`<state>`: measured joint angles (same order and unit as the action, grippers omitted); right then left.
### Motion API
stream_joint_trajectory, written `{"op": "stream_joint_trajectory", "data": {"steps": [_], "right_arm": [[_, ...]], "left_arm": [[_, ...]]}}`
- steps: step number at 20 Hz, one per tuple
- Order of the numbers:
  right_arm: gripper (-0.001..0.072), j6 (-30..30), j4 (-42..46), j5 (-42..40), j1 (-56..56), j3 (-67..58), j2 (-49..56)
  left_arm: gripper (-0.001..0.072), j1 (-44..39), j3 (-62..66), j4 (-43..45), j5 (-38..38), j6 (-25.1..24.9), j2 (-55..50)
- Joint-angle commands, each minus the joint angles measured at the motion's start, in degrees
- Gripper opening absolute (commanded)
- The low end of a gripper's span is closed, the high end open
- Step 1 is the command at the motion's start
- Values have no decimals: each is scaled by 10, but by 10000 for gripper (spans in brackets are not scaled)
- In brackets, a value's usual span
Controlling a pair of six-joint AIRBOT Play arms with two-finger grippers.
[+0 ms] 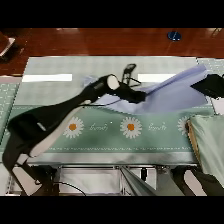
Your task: Fold the shirts.
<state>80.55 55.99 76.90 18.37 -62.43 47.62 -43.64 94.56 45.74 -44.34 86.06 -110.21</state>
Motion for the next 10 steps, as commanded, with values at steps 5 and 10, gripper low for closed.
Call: {"op": "stream_joint_trajectory", "data": {"steps": [5,10], "right_arm": [[16,4,-14,9,0,4,-24],[16,4,-24,6,0,3,-23]], "left_arm": [[26,-94,161,-50,-97,-3,-116],[26,50,170,-14,-194,13,-63]]}}
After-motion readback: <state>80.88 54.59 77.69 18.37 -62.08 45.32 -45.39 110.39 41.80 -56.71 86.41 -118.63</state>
